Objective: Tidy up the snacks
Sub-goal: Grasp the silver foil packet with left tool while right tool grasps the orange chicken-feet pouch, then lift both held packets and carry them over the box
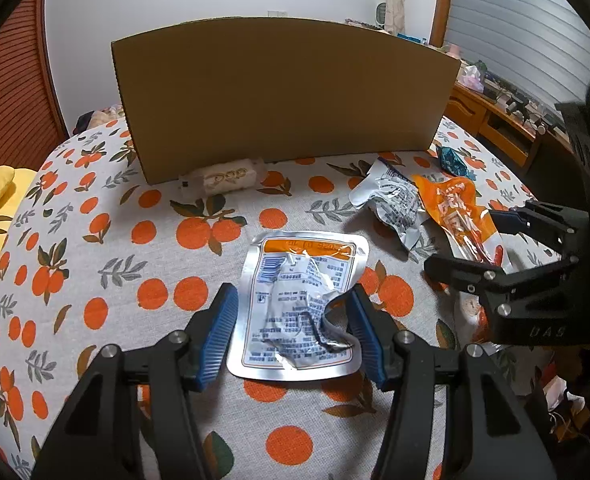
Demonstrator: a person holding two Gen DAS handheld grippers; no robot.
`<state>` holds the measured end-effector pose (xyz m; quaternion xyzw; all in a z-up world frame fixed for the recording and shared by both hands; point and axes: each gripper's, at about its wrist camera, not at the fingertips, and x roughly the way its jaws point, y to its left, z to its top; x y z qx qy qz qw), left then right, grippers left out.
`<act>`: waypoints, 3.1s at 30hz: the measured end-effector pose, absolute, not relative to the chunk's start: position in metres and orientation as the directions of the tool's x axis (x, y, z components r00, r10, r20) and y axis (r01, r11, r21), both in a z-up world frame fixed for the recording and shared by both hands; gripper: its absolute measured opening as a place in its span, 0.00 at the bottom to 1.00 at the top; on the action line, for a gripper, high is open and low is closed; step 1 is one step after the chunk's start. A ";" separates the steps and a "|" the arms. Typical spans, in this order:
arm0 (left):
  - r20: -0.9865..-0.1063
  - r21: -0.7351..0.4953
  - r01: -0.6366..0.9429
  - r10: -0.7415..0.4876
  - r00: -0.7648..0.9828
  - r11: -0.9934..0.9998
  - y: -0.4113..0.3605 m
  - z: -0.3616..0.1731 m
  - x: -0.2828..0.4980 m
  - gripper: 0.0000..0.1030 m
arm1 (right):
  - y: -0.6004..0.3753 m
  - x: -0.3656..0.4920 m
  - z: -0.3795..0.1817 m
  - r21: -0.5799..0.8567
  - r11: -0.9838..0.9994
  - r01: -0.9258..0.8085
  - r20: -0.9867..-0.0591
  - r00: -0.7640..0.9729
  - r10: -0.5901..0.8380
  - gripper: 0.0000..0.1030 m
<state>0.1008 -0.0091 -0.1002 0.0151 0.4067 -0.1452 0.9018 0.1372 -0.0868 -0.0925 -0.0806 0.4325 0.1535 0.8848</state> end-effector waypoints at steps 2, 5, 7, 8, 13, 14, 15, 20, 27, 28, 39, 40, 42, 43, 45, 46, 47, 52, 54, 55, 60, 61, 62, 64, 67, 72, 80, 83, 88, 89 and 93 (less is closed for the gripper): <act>-0.735 -0.096 0.275 -0.254 0.628 0.957 -0.008 -0.100 0.100 0.54 | -0.087 0.135 -0.094 -0.026 0.938 -0.346 -0.787 0.586 0.194 0.75; -0.728 -0.101 0.271 -0.257 0.635 0.957 -0.006 -0.099 0.099 0.44 | -0.092 0.130 -0.094 -0.026 0.936 -0.350 -0.782 0.590 0.199 0.72; -0.721 -0.098 0.274 -0.259 0.642 0.957 -0.006 -0.097 0.097 0.39 | -0.094 0.126 -0.094 -0.023 0.936 -0.350 -0.780 0.592 0.202 0.69; -0.721 -0.095 0.275 -0.257 0.643 0.957 -0.007 -0.097 0.097 0.39 | -0.097 0.123 -0.093 -0.023 0.937 -0.350 -0.777 0.596 0.203 0.68; -0.725 -0.075 0.286 -0.249 0.642 0.955 -0.010 -0.096 0.095 0.34 | -0.104 0.116 -0.092 -0.008 0.935 -0.354 -0.772 0.596 0.219 0.56; -0.726 -0.074 0.287 -0.249 0.641 0.955 -0.010 -0.096 0.094 0.34 | -0.105 0.114 -0.091 -0.004 0.936 -0.353 -0.771 0.597 0.222 0.56; -0.727 -0.079 0.288 -0.253 0.639 0.954 -0.009 -0.096 0.094 0.34 | -0.107 0.113 -0.091 0.004 0.935 -0.354 -0.770 0.596 0.229 0.55; -0.724 -0.121 0.290 -0.284 0.628 0.949 -0.003 -0.093 0.088 0.33 | -0.114 0.107 -0.084 0.047 0.931 -0.362 -0.754 0.598 0.271 0.47; -0.701 -0.158 0.291 -0.314 0.640 0.944 0.002 -0.085 0.074 0.24 | -0.115 0.103 -0.081 0.080 0.923 -0.376 -0.736 0.602 0.309 0.39; -0.699 -0.158 0.291 -0.315 0.642 0.944 0.003 -0.084 0.073 0.23 | -0.114 0.103 -0.081 0.078 0.922 -0.378 -0.735 0.604 0.309 0.39; -0.710 -0.158 0.313 -0.328 0.623 0.936 0.001 -0.083 0.076 0.22 | -0.110 0.114 -0.087 0.078 0.924 -0.375 -0.755 0.583 0.300 0.49; -0.714 -0.155 0.314 -0.326 0.620 0.937 0.001 -0.084 0.077 0.23 | -0.109 0.116 -0.088 0.070 0.924 -0.377 -0.758 0.582 0.295 0.51; -0.723 -0.153 0.314 -0.323 0.610 0.937 0.000 -0.086 0.079 0.23 | -0.108 0.120 -0.090 0.063 0.924 -0.378 -0.762 0.580 0.289 0.53; -0.729 -0.155 0.314 -0.322 0.603 0.937 -0.001 -0.088 0.081 0.24 | -0.107 0.121 -0.091 0.057 0.923 -0.380 -0.763 0.580 0.286 0.53; -0.728 -0.150 0.314 -0.320 0.606 0.937 -0.002 -0.090 0.081 0.23 | -0.104 0.121 -0.091 0.029 0.921 -0.387 -0.766 0.583 0.270 0.54; -0.727 -0.144 0.315 -0.316 0.610 0.938 -0.003 -0.089 0.079 0.22 | -0.102 0.121 -0.091 0.018 0.921 -0.390 -0.767 0.585 0.263 0.54; -0.724 -0.136 0.314 -0.310 0.615 0.940 -0.004 -0.089 0.078 0.22 | -0.101 0.121 -0.092 0.009 0.920 -0.392 -0.766 0.589 0.258 0.54; -0.710 -0.165 0.312 -0.333 0.621 0.935 0.000 -0.086 0.071 0.22 | -0.103 0.117 -0.090 0.002 0.919 -0.395 -0.750 0.607 0.262 0.47; -0.703 -0.166 0.316 -0.337 0.627 0.934 0.001 -0.083 0.069 0.22 | -0.106 0.114 -0.083 0.036 0.913 -0.406 -0.731 0.612 0.301 0.37; -0.700 -0.168 0.318 -0.340 0.628 0.933 0.001 -0.081 0.068 0.22 | -0.106 0.114 -0.080 0.035 0.916 -0.400 -0.731 0.614 0.297 0.32; -0.690 -0.169 0.328 -0.349 0.634 0.930 0.000 -0.076 0.066 0.22 | -0.109 0.113 -0.078 0.053 0.917 -0.394 -0.724 0.618 0.308 0.28; -0.688 -0.169 0.331 -0.351 0.635 0.928 -0.001 -0.074 0.065 0.22 | -0.110 0.113 -0.077 0.058 0.918 -0.393 -0.721 0.619 0.311 0.27; -0.686 -0.169 0.334 -0.354 0.636 0.927 -0.002 -0.073 0.065 0.22 | -0.110 0.112 -0.077 0.058 0.918 -0.392 -0.720 0.621 0.311 0.27; -0.683 -0.168 0.339 -0.357 0.637 0.926 -0.003 -0.072 0.064 0.22 | -0.111 0.110 -0.075 0.057 0.917 -0.394 -0.716 0.624 0.313 0.26; -0.682 -0.168 0.342 -0.359 0.637 0.925 -0.003 -0.072 0.065 0.22 | -0.110 0.108 -0.072 0.054 0.916 -0.398 -0.711 0.629 0.315 0.25; -0.685 -0.165 0.342 -0.357 0.635 0.925 -0.004 -0.074 0.065 0.22 | -0.109 0.107 -0.071 0.055 0.915 -0.400 -0.706 0.632 0.319 0.24; -0.680 -0.170 0.346 -0.364 0.637 0.923 -0.005 -0.072 0.065 0.22 | -0.114 0.103 -0.063 0.053 0.914 -0.403 -0.691 0.646 0.325 0.11; -0.681 -0.171 0.347 -0.365 0.635 0.922 -0.007 -0.073 0.064 0.22 | -0.115 0.105 -0.066 0.066 0.912 -0.405 -0.697 0.636 0.332 0.11; -0.677 -0.174 0.346 -0.367 0.638 0.922 -0.007 -0.071 0.064 0.22 | -0.118 0.103 -0.060 0.077 0.912 -0.403 -0.682 0.646 0.343 0.10; -0.675 -0.175 0.348 -0.369 0.639 0.921 -0.006 -0.071 0.063 0.22 | -0.118 0.101 -0.058 0.076 0.911 -0.405 -0.678 0.649 0.345 0.10; -0.664 -0.175 0.356 -0.377 0.645 0.918 -0.007 -0.064 0.062 0.22 | -0.119 0.096 -0.049 0.073 0.910 -0.408 -0.661 0.663 0.351 0.10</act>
